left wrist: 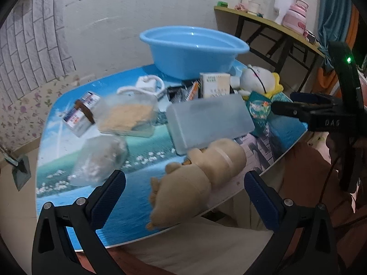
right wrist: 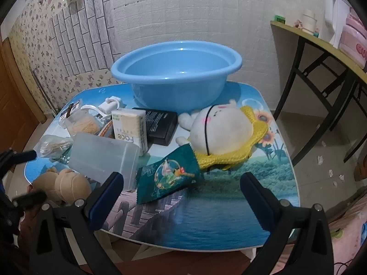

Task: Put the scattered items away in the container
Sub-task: 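Grasp the beige plush toy with the left tool while the right grasps the green snack packet, then carry the plush toy and green packet with both tools over the blue basin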

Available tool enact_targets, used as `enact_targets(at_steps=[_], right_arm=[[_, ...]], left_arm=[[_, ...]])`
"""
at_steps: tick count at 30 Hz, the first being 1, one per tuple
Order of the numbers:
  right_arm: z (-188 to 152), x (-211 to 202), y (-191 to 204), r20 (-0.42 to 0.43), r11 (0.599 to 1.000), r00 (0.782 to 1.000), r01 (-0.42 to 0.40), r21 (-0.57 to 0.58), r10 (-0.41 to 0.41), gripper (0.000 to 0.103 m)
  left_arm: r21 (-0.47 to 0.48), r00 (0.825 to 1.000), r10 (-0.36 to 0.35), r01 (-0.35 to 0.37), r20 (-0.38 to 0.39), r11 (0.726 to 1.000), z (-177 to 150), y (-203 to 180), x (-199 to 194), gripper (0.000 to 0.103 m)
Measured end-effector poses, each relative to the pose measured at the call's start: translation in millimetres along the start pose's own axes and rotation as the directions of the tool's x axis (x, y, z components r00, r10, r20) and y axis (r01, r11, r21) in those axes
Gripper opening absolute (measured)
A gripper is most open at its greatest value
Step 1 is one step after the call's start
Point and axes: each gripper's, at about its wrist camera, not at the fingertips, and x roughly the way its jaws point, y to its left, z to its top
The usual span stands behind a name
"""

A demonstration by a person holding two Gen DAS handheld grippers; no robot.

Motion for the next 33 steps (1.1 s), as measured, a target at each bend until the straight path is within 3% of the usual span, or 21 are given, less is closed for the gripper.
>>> enact_targets(at_steps=[2, 4, 5, 7, 11, 13, 17, 20, 23, 33], right_arm=[[-1.1, 1.9, -1.6, -0.001, 1.000, 1.000, -0.017, 0.016, 0.017, 0.102], [-0.2, 6.2, -1.9, -0.020, 0.999, 0.999, -0.026, 0.026, 0.026, 0.084], [-0.3, 9.1, -1.8, -0.035, 0.999, 0.999, -0.037, 0.028, 0.038, 0.067], [-1.6, 16.0, -2.4, -0.064, 0.997, 0.996, -0.065, 0.046, 0.068, 0.062], [-5.1, 27.7, -4.8, -0.086, 0.989, 0.990, -0.101, 0.103, 0.111, 0.062], [-6.5, 33.2, -5.2, -0.096, 0.985, 0.987, -0.118, 0.127, 0.131, 0.059], [-8.3, 35.2, -0.9, -0.095, 0.984, 0.985, -0.131, 0.122, 0.143, 0.027], [-7.2, 30.2, -0.8, -0.069, 0.982, 0.985, -0.150, 0.115, 0.159, 0.016], [-5.2, 19.3, 2.6, -0.028, 0.984, 0.987, -0.155, 0.088, 0.158, 0.010], [7.2, -12.3, 7.9, 0.069, 0.985, 0.983, -0.173, 0.019, 0.172, 0.008]], left_arm=[[-0.003, 1.000, -0.013, 0.013, 0.000, 1.000, -0.4, -0.8, 6.4, 0.103], [-0.010, 0.999, -0.032, 0.032, 0.004, 0.999, -0.8, -0.3, 9.3, 0.103], [-0.016, 0.999, -0.043, 0.043, 0.007, 0.999, -1.4, 0.4, 11.7, 0.103], [-0.029, 0.998, -0.055, 0.055, -0.006, 0.998, -2.1, 1.9, 17.9, 0.102], [-0.065, 0.991, -0.121, 0.118, -0.054, 0.991, -4.5, 6.7, 30.8, 0.086], [-0.039, 0.989, -0.137, 0.135, -0.049, 0.990, -5.1, 4.2, 30.1, 0.077], [-0.022, 0.989, -0.139, 0.138, -0.044, 0.990, -9.4, 2.8, 26.5, 0.064], [-0.040, 0.987, -0.160, 0.159, -0.013, 0.986, -10.7, 6.7, 17.7, 0.055], [-0.051, 0.985, -0.169, 0.171, 0.038, 0.984, -11.1, 12.5, 4.1, 0.048], [-0.054, 0.983, -0.098, 0.108, 0.152, 0.993, -1.5, 21.8, -27.9, 0.047]])
